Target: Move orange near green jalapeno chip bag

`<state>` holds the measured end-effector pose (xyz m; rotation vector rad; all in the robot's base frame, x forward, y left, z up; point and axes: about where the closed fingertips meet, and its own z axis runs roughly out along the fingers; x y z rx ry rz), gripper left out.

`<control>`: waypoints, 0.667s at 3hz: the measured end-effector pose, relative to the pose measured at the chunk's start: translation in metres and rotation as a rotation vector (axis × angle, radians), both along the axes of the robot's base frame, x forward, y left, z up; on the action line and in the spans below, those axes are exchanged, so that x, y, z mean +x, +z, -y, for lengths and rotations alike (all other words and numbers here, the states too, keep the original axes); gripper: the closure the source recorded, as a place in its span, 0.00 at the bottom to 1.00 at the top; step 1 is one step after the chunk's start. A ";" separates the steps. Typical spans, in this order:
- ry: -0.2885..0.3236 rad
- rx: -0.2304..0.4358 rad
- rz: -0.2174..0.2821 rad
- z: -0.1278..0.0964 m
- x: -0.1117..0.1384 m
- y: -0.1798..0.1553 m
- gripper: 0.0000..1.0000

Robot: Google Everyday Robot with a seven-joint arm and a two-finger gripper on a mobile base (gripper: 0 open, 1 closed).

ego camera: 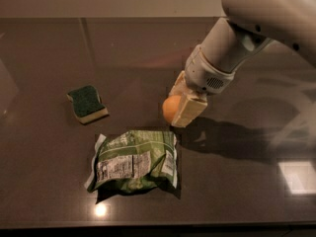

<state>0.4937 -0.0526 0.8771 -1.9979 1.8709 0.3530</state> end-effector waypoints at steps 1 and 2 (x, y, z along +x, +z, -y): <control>0.030 -0.004 -0.014 0.001 -0.009 -0.010 0.58; 0.043 -0.006 -0.021 0.002 -0.013 -0.015 0.36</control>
Offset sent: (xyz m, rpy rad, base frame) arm -0.0108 -0.0062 -0.0287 -0.0168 0.0303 0.0572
